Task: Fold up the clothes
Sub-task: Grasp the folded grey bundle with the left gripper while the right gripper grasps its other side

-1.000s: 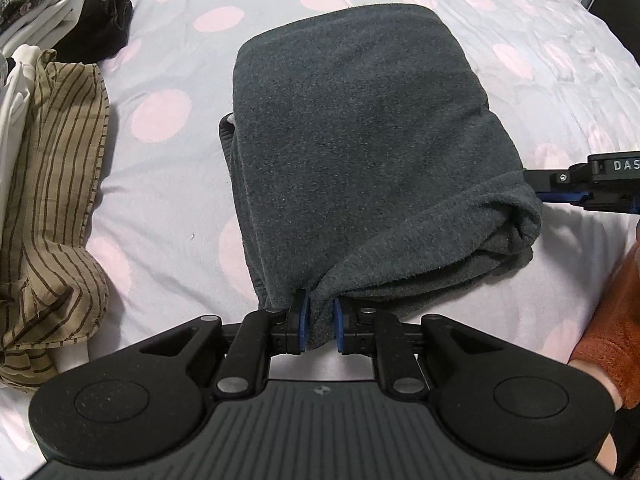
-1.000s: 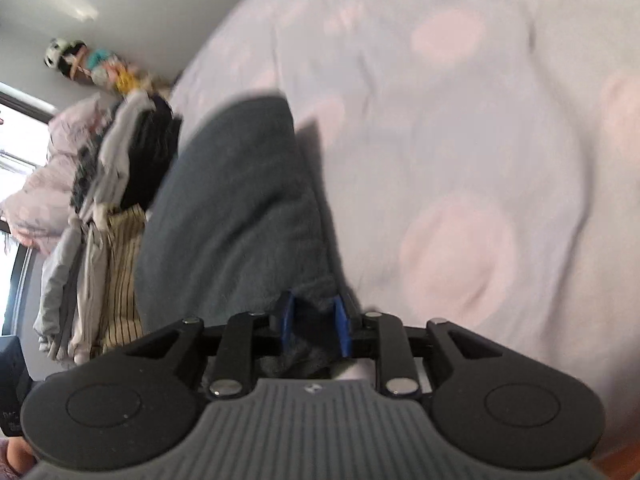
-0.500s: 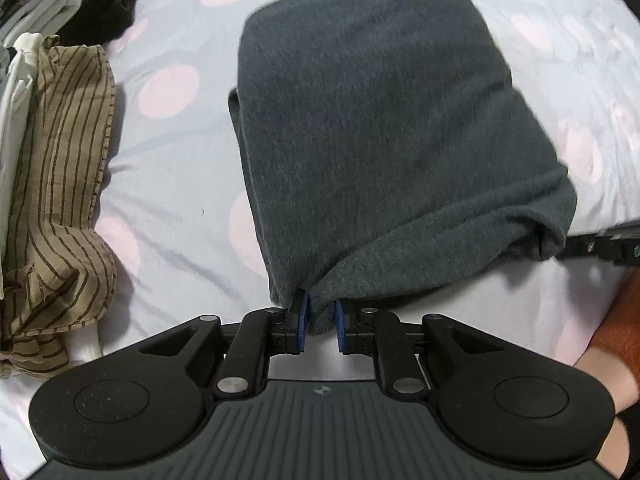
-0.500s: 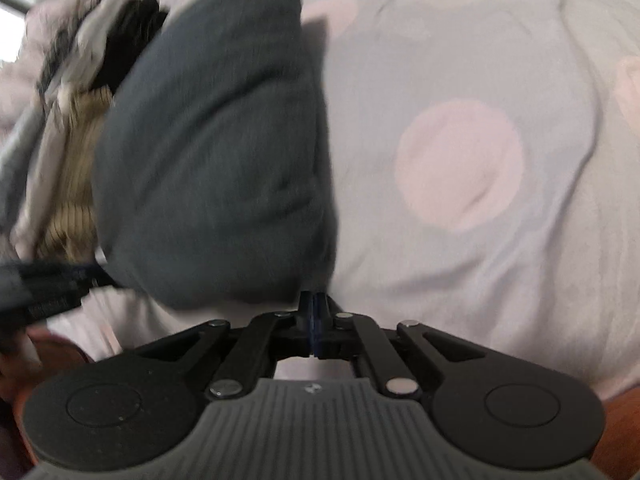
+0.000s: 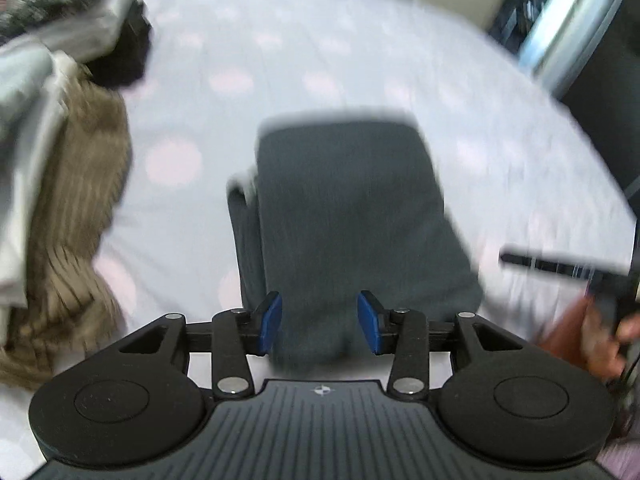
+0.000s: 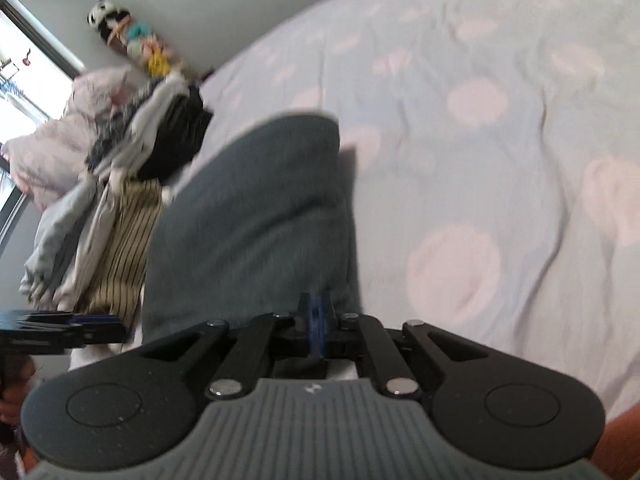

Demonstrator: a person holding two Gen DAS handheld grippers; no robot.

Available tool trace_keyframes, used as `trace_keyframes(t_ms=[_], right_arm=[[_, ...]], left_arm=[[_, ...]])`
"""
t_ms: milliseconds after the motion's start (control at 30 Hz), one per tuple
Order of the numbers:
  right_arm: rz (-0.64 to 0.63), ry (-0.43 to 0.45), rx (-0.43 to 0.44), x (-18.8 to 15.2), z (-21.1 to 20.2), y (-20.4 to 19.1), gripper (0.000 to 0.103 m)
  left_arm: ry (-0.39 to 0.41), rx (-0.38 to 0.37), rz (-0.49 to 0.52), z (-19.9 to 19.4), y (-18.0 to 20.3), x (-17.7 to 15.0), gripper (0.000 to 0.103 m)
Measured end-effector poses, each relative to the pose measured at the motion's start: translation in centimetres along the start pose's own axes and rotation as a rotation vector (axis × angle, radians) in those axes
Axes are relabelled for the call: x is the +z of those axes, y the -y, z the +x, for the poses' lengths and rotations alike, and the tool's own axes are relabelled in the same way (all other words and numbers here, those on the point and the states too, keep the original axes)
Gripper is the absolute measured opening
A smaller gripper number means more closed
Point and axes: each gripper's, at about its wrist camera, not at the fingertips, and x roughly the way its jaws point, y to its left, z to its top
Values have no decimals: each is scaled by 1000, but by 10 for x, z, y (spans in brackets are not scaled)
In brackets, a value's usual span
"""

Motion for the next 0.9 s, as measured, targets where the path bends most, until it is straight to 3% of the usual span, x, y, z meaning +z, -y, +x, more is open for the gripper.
trace_keyframes(t_ms=[67,100,367,500,667,900], right_arm=[[-57,55,-33,9,3,-11,5],[-88,82,-50,13,6,-16,5],[-233,164,-94,61,52,-52,13],[-239,127,-69,70,89,-52,16],[-215,19,-84,66,144,-41,15],[-274,16,-67,64,154,-39,15]], left_arm=[[91,7,-38,-1,-5,11,48],[126,10,-53,1,-7,16,43],[244,45,-109,63,-3,48,39],[152,85,-87,97,-18,41,31],[85,107,-75,124,-31,38,30],[86,87,-89,129,-38,34,32]])
